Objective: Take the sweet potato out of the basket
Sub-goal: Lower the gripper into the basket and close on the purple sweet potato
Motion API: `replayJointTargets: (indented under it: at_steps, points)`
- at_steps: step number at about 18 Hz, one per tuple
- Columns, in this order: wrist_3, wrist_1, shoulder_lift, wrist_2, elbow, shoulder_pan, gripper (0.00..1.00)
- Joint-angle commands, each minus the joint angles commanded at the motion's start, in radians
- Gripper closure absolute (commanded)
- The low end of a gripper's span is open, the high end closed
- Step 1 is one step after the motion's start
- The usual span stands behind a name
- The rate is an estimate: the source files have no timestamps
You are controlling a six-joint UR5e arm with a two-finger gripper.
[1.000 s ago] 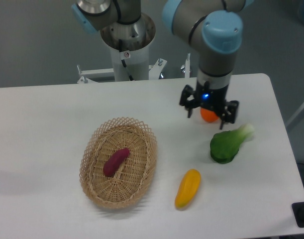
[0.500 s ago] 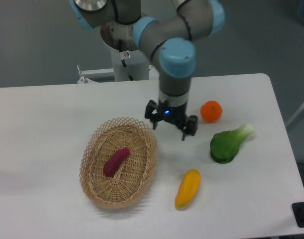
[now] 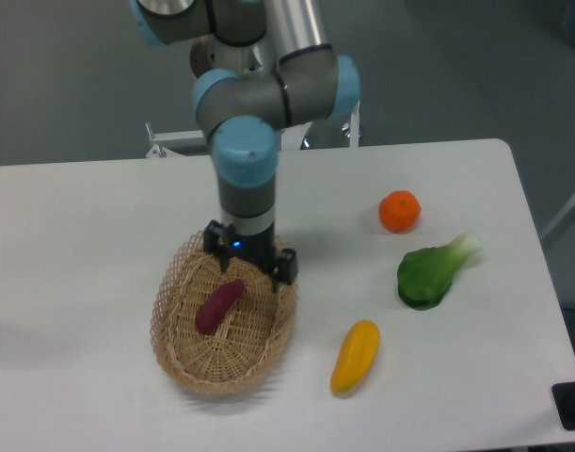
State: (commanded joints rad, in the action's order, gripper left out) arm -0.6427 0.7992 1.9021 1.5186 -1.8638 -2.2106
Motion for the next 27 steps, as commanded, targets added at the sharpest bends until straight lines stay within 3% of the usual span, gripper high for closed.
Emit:
replayJointTargets:
  at_steps: [10, 20, 22, 23, 24, 27]
  points:
    - [0.000, -0.008, 0.071, 0.051, 0.012, 0.049, 0.00]
    - [-0.002, -0.012, 0.095, 0.055, 0.015, 0.061, 0.02]
    - [-0.005, -0.031, 0.095, 0.069, 0.015, 0.063, 0.29]
    - [-0.009, -0.032, 0.095, 0.071, 0.017, 0.063, 0.49]
    - [-0.012, -0.032, 0.095, 0.071, 0.015, 0.063, 0.59]
    - [-0.021, -0.032, 0.095, 0.080, 0.015, 0.063, 0.69]
